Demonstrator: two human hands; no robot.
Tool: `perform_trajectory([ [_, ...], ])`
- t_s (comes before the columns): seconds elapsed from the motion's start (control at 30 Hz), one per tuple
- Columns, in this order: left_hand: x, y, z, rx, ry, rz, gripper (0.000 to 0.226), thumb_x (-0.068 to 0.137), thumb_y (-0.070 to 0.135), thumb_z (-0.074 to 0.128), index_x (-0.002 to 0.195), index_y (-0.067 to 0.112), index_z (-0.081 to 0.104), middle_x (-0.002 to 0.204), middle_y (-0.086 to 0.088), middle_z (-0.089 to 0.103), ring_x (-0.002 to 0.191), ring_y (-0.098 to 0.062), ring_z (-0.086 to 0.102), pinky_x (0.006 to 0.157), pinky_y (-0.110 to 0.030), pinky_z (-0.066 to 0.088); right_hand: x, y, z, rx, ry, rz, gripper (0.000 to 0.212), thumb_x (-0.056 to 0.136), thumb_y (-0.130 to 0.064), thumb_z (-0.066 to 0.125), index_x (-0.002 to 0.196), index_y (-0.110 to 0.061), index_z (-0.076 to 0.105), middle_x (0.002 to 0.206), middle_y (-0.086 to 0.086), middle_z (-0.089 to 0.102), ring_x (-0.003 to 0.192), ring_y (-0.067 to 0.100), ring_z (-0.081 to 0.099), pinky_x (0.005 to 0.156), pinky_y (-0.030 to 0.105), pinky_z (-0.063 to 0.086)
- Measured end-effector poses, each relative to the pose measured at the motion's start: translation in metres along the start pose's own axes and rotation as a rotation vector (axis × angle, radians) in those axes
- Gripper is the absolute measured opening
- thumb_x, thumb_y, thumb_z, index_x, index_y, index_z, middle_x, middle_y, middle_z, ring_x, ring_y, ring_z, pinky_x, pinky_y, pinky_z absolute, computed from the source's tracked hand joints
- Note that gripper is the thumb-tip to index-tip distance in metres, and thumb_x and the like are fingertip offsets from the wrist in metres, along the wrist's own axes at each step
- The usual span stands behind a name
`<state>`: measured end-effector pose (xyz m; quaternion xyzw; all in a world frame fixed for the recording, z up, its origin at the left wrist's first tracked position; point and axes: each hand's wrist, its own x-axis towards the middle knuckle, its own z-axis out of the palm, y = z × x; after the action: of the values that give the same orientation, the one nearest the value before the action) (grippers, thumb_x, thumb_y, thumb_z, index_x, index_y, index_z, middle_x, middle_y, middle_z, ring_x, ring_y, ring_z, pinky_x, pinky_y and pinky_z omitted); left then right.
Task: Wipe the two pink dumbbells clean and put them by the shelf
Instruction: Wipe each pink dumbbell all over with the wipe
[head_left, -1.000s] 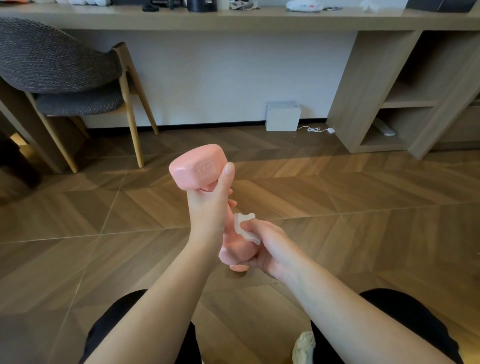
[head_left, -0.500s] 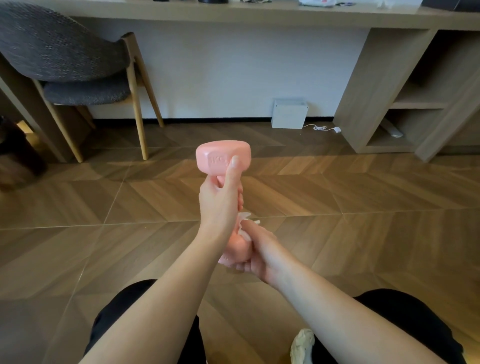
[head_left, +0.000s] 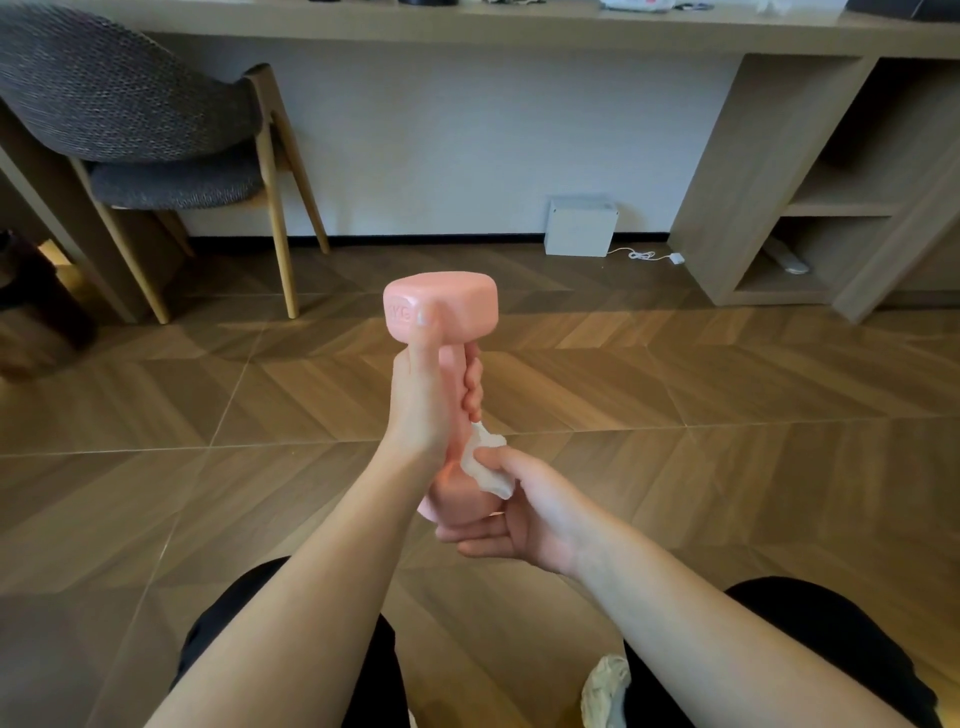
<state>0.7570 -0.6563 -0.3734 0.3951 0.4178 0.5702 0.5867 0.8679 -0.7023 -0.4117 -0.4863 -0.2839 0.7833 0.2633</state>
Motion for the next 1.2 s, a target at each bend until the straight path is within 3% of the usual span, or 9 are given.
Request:
perform_trajectory([
  [0.27, -0.006, -0.002, 0.004, 0.109, -0.099, -0.03, 0.069, 0.061, 0.079, 0.041, 0.07, 0.011, 0.051, 0.054, -0.002, 0.039, 0.047, -0.017, 0.029, 0.05, -0.03, 0.025, 0.014, 0.002, 0.003, -0.116, 0.11, 0.08, 0.033, 0.095, -0.044, 0.044, 0.11, -0.021, 0.063, 0.093, 0.008, 0.074, 0.074, 0.024, 0.072, 0.057, 0.028, 0.057],
  [0.4, -0.003, -0.001, 0.005, 0.105, -0.089, -0.015, 0.07, 0.063, 0.081, 0.04, 0.07, 0.012, 0.051, 0.056, -0.003, 0.039, 0.048, -0.017, 0.029, 0.052, -0.031, 0.025, 0.01, -0.003, -0.009, -0.009, 0.03, 0.04, 0.045, 0.096, -0.032, 0.045, 0.135, -0.01, 0.05, 0.113, 0.016, 0.068, 0.09, 0.034, 0.069, 0.067, 0.035, 0.059],
  [0.5, -0.001, 0.002, 0.002, 0.033, -0.089, -0.024, 0.072, 0.061, 0.082, 0.039, 0.071, 0.011, 0.048, 0.055, -0.002, 0.035, 0.048, -0.016, 0.027, 0.05, -0.031, 0.024, 0.008, -0.004, -0.013, 0.032, -0.037, -0.017, 0.059, 0.089, -0.026, 0.053, 0.142, -0.006, 0.04, 0.122, 0.018, 0.061, 0.102, 0.038, 0.063, 0.072, 0.04, 0.059],
  [0.67, -0.01, 0.002, 0.0, 0.07, -0.184, -0.036, 0.069, 0.062, 0.08, 0.037, 0.068, 0.011, 0.045, 0.056, -0.002, 0.035, 0.049, -0.017, 0.026, 0.052, -0.033, 0.022, 0.011, -0.002, -0.002, -0.069, 0.03, 0.066, 0.048, 0.099, -0.043, 0.046, 0.136, -0.013, 0.055, 0.109, 0.011, 0.07, 0.086, 0.027, 0.069, 0.058, 0.032, 0.058],
  [0.8, -0.01, 0.003, 0.0, 0.041, -0.249, 0.009, 0.068, 0.066, 0.079, 0.034, 0.069, 0.011, 0.045, 0.055, -0.003, 0.037, 0.047, -0.016, 0.029, 0.054, -0.035, 0.019, 0.008, -0.007, -0.002, -0.023, -0.055, 0.048, 0.048, 0.101, -0.042, 0.043, 0.134, -0.009, 0.055, 0.111, 0.019, 0.071, 0.084, 0.036, 0.071, 0.059, 0.034, 0.059],
  [0.87, -0.005, 0.006, -0.001, 0.055, -0.224, 0.025, 0.07, 0.075, 0.078, 0.03, 0.068, 0.01, 0.047, 0.057, -0.007, 0.042, 0.048, -0.019, 0.037, 0.051, -0.029, 0.032, 0.006, -0.007, -0.004, 0.041, -0.04, 0.001, 0.042, 0.102, -0.032, 0.041, 0.134, -0.008, 0.053, 0.11, 0.021, 0.071, 0.079, 0.038, 0.071, 0.062, 0.036, 0.061],
  [0.97, 0.003, 0.006, 0.001, 0.162, -0.093, -0.004, 0.077, 0.082, 0.077, 0.024, 0.073, 0.007, 0.054, 0.066, -0.011, 0.052, 0.059, -0.023, 0.049, 0.063, -0.038, 0.045, 0.006, -0.005, -0.006, 0.101, -0.005, -0.055, 0.035, 0.101, -0.026, 0.038, 0.128, -0.009, 0.055, 0.11, 0.023, 0.071, 0.08, 0.041, 0.071, 0.062, 0.037, 0.061],
  [1.1, 0.005, 0.0, 0.005, 0.238, 0.051, -0.044, 0.083, 0.077, 0.079, 0.025, 0.096, 0.004, 0.058, 0.083, -0.011, 0.055, 0.071, -0.023, 0.053, 0.071, -0.042, 0.049, 0.01, -0.001, -0.006, 0.161, 0.122, -0.073, 0.028, 0.098, -0.021, 0.045, 0.124, -0.011, 0.051, 0.114, 0.028, 0.068, 0.081, 0.043, 0.071, 0.066, 0.039, 0.06],
  [1.2, 0.001, -0.001, 0.006, 0.219, 0.072, -0.073, 0.079, 0.078, 0.077, 0.024, 0.08, 0.005, 0.056, 0.072, -0.01, 0.052, 0.063, -0.022, 0.048, 0.066, -0.039, 0.044, 0.017, 0.005, -0.002, 0.136, 0.199, -0.059, 0.032, 0.097, -0.024, 0.048, 0.126, -0.011, 0.05, 0.116, 0.023, 0.067, 0.074, 0.037, 0.073, 0.056, 0.036, 0.06],
])
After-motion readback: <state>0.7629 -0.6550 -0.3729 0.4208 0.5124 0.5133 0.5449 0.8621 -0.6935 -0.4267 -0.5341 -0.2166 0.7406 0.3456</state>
